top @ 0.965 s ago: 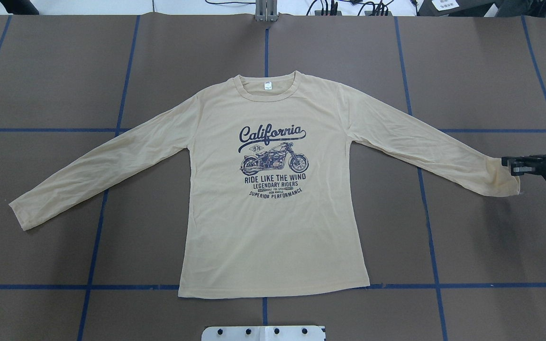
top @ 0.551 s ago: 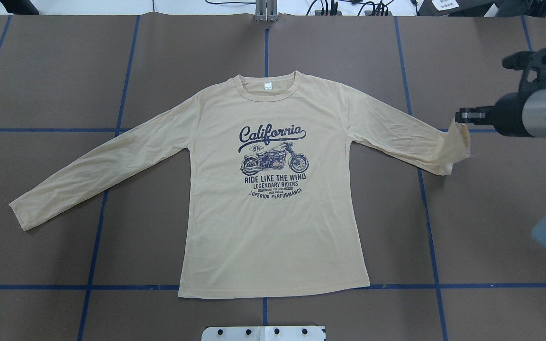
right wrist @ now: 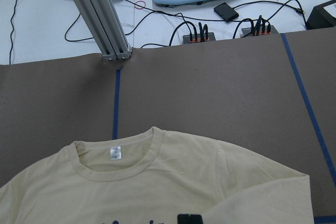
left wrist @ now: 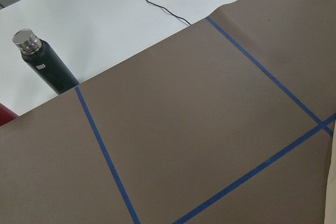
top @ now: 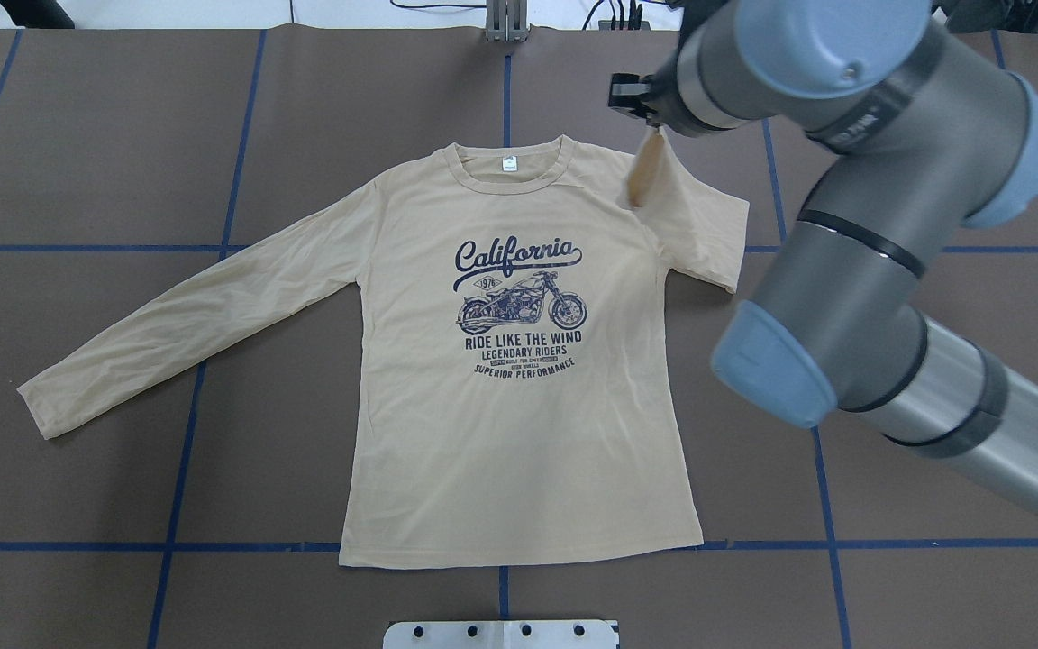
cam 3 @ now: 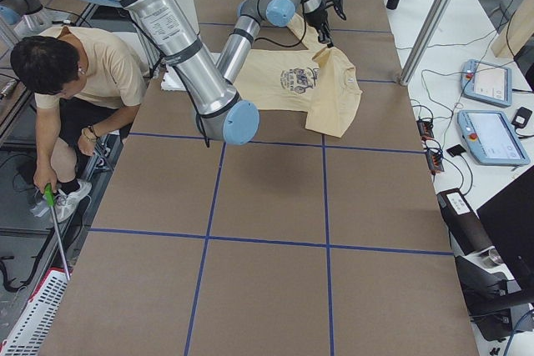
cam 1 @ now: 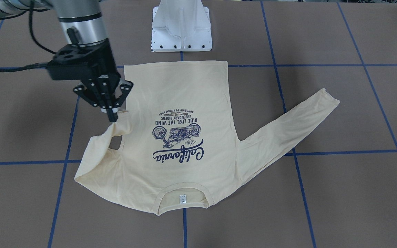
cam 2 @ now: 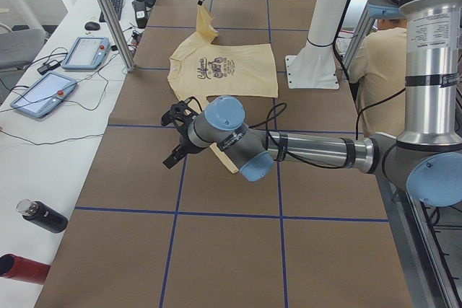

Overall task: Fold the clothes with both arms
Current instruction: 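Carry the sleeve with the right gripper across the shirt body toward the collar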

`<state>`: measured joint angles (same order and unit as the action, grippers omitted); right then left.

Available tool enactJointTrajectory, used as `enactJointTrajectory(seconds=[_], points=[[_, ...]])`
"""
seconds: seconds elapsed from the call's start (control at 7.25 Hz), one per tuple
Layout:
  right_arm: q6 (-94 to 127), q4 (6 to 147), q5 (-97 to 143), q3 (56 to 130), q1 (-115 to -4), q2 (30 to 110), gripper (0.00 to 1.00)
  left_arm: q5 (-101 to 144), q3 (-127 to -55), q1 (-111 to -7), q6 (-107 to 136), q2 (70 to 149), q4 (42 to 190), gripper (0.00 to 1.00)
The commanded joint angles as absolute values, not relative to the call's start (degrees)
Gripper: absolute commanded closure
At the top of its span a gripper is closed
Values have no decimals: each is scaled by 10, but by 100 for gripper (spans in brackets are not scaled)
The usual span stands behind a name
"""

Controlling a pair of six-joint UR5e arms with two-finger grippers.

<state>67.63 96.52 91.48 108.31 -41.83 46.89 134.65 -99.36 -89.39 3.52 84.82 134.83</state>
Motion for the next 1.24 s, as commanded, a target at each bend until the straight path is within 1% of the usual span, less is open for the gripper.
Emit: enactJointTrajectory(seconds=[0.0,0.28,0.41,0.55,0.69,0.83,0.96,1.1], points=[[722,974,843,980,-364,350,100,1346,-994,-894,37,848,1348,0],[800,959,764,750,-307,187,100,1346,-993,-894,37,848,1348,0],[816,907,734,651,-286,142,100,1346,-993,-894,38,848,1348,0],[823,877,704,603,-272,128,100,1346,-993,-894,38,848,1348,0],[832,875,701,571,-266,114,100,1346,-993,-894,38,848,1348,0],[831,875,700,562,-263,104,16,1346,-993,-894,37,848,1348,0],[841,875,704,556,-264,75,1,1346,-993,-894,36,848,1348,0],[845,876,722,545,-267,49,1,1346,-993,-894,35,847,1348,0]])
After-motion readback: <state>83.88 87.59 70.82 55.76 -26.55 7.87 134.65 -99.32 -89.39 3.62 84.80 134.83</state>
